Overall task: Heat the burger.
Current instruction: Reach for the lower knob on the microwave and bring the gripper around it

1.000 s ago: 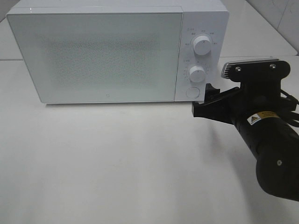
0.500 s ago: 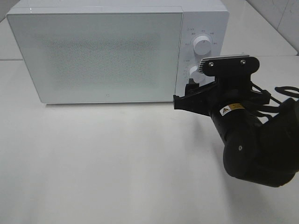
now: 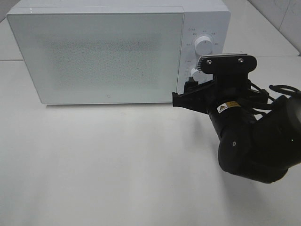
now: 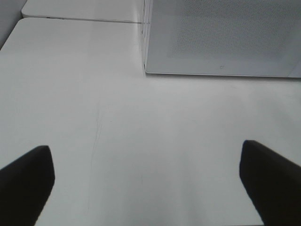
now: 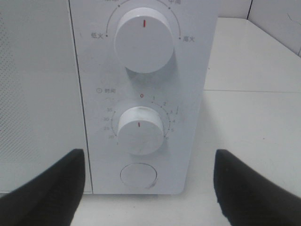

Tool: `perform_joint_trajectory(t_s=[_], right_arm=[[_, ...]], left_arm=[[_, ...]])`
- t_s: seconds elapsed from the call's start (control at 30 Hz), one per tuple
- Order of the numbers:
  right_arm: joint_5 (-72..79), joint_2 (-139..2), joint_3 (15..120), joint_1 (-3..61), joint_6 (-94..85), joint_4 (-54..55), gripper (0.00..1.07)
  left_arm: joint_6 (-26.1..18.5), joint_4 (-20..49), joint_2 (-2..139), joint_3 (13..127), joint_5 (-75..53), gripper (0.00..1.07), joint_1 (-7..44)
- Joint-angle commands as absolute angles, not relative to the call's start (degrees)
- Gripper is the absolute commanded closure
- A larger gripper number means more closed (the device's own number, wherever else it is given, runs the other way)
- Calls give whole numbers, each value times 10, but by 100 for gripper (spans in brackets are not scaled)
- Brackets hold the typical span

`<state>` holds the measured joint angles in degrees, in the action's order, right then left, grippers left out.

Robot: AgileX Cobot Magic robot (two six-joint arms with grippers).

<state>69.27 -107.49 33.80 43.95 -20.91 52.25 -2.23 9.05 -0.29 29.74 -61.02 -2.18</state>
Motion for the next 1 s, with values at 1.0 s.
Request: perform_joint_trajectory(t_s=[1.0], right_arm=[[769, -1142, 412, 387, -167, 466, 31]], left_arm=[[-18, 94, -14, 295, -611, 6, -22]])
